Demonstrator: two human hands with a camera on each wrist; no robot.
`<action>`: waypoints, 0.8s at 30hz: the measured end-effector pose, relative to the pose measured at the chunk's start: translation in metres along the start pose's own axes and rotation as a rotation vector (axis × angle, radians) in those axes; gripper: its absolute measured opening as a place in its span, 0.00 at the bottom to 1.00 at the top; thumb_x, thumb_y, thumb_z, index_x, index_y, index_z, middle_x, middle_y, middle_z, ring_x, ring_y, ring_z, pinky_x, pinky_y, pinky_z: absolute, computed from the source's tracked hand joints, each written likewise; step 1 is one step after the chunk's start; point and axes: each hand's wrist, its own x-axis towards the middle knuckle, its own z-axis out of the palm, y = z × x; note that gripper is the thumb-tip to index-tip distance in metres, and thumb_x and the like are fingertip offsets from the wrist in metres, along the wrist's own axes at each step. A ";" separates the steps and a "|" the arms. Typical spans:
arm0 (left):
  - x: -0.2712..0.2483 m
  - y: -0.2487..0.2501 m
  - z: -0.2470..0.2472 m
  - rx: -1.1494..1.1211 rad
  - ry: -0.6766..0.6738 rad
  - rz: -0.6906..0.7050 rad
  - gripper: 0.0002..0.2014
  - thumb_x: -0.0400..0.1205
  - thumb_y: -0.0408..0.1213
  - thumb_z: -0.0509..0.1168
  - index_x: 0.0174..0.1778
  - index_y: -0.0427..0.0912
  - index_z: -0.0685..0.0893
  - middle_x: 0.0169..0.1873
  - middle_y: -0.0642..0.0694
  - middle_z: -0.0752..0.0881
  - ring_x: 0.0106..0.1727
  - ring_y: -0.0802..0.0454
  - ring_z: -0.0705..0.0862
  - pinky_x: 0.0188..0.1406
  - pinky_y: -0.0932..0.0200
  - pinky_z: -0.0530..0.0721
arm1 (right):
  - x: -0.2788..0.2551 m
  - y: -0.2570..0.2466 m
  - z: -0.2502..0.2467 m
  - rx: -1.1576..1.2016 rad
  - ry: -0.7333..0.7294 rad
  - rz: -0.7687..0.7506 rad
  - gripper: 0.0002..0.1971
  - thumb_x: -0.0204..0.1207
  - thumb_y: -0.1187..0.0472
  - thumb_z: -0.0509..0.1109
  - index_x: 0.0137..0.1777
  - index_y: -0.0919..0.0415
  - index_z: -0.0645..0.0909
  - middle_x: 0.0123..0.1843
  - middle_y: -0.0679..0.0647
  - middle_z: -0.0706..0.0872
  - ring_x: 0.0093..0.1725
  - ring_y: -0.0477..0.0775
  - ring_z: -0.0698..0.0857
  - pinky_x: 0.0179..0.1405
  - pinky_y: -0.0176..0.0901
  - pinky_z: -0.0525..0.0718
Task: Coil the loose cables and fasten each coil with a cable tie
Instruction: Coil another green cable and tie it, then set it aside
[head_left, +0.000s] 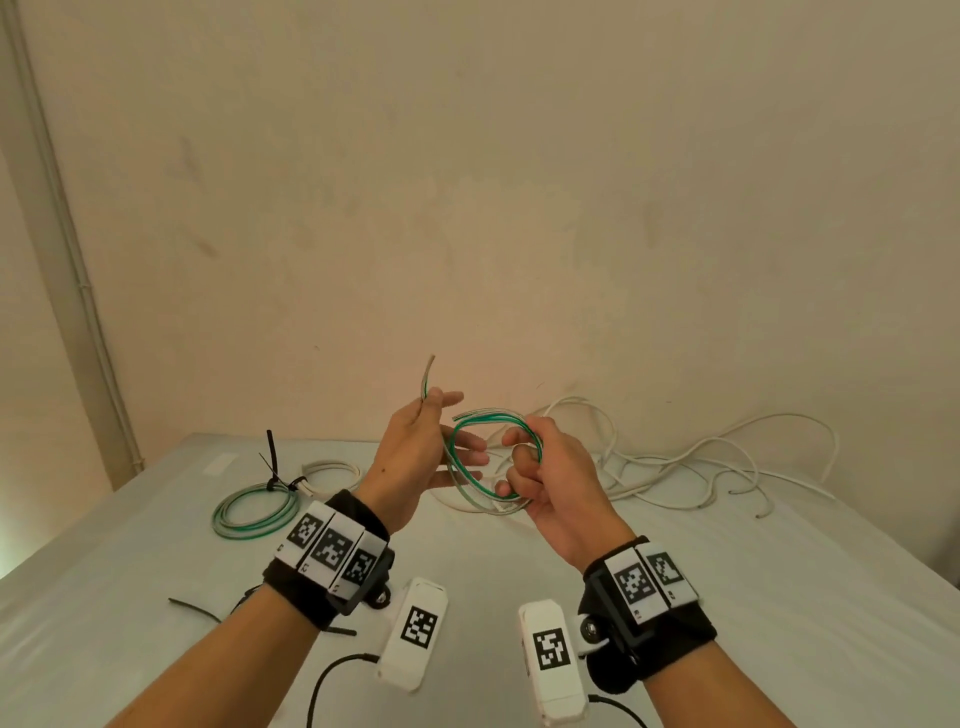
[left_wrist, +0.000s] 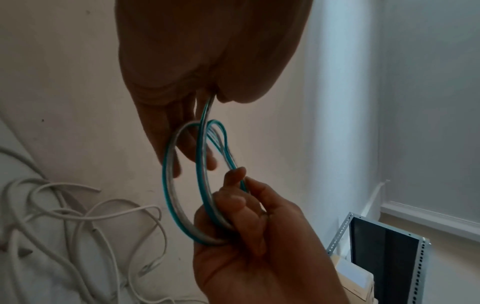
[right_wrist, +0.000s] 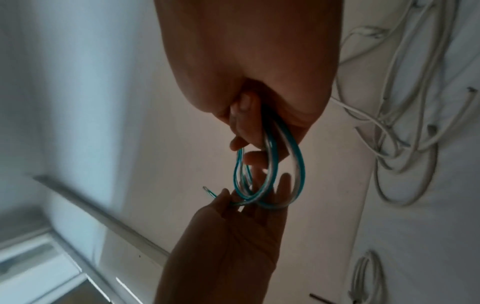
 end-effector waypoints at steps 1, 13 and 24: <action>0.000 0.000 0.000 0.013 -0.032 -0.023 0.21 0.95 0.51 0.49 0.69 0.45 0.82 0.33 0.40 0.89 0.30 0.47 0.88 0.44 0.44 0.93 | 0.000 -0.001 0.000 -0.044 -0.006 -0.010 0.16 0.90 0.59 0.56 0.46 0.66 0.80 0.23 0.48 0.58 0.20 0.49 0.57 0.27 0.45 0.76; -0.007 0.002 0.010 0.289 -0.242 -0.170 0.14 0.88 0.48 0.46 0.45 0.42 0.68 0.25 0.52 0.63 0.24 0.54 0.60 0.23 0.59 0.69 | -0.002 -0.001 0.000 -0.331 -0.015 0.056 0.22 0.88 0.57 0.50 0.49 0.68 0.84 0.24 0.48 0.63 0.22 0.48 0.62 0.30 0.47 0.81; -0.005 -0.001 0.006 0.300 -0.223 -0.103 0.15 0.92 0.37 0.49 0.39 0.43 0.70 0.25 0.52 0.68 0.23 0.56 0.64 0.24 0.60 0.71 | 0.001 0.014 -0.006 -0.433 -0.028 -0.248 0.07 0.91 0.53 0.64 0.55 0.52 0.82 0.29 0.49 0.71 0.26 0.47 0.68 0.31 0.49 0.88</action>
